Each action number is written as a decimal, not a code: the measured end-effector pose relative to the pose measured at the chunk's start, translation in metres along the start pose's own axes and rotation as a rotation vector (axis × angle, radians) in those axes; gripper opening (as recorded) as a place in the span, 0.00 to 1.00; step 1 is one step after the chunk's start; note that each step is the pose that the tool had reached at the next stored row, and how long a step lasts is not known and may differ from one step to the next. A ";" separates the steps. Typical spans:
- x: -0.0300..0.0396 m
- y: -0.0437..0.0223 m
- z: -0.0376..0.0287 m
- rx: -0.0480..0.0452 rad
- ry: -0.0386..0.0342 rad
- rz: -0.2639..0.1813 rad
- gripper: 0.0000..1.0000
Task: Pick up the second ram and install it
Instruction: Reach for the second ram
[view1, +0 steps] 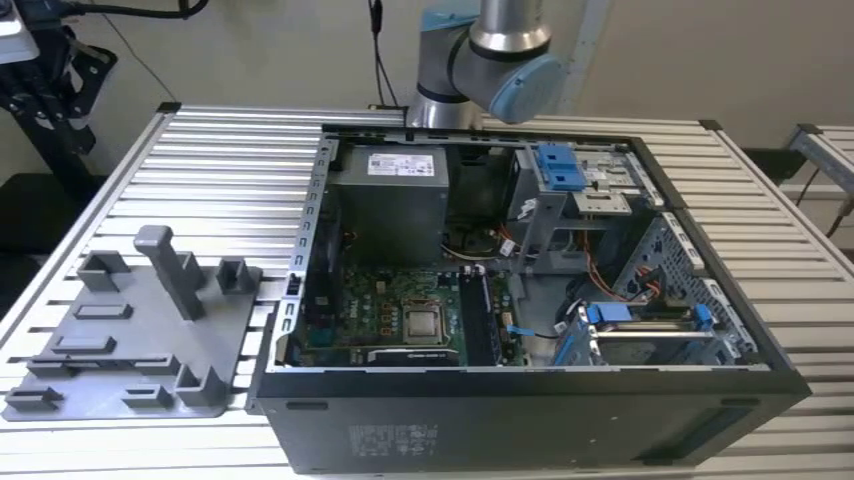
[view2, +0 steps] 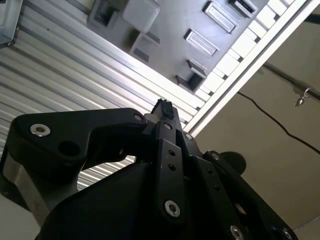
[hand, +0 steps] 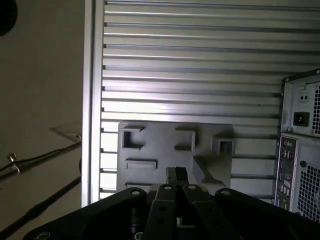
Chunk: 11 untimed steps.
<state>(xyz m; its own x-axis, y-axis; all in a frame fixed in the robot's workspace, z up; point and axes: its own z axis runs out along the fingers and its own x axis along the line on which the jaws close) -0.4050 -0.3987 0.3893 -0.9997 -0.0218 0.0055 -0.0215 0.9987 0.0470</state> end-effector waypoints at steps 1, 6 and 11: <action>0.0001 0.0000 0.0001 0.0000 -0.0001 0.000 0.11; 0.0025 -0.0019 0.0000 0.0000 -0.0001 0.000 0.11; 0.0049 -0.0075 -0.0002 -0.0001 0.0000 0.000 0.11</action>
<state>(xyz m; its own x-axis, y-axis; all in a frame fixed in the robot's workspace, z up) -0.4097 -0.4063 0.3892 -0.9997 -0.0218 0.0054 -0.0215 0.9987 0.0471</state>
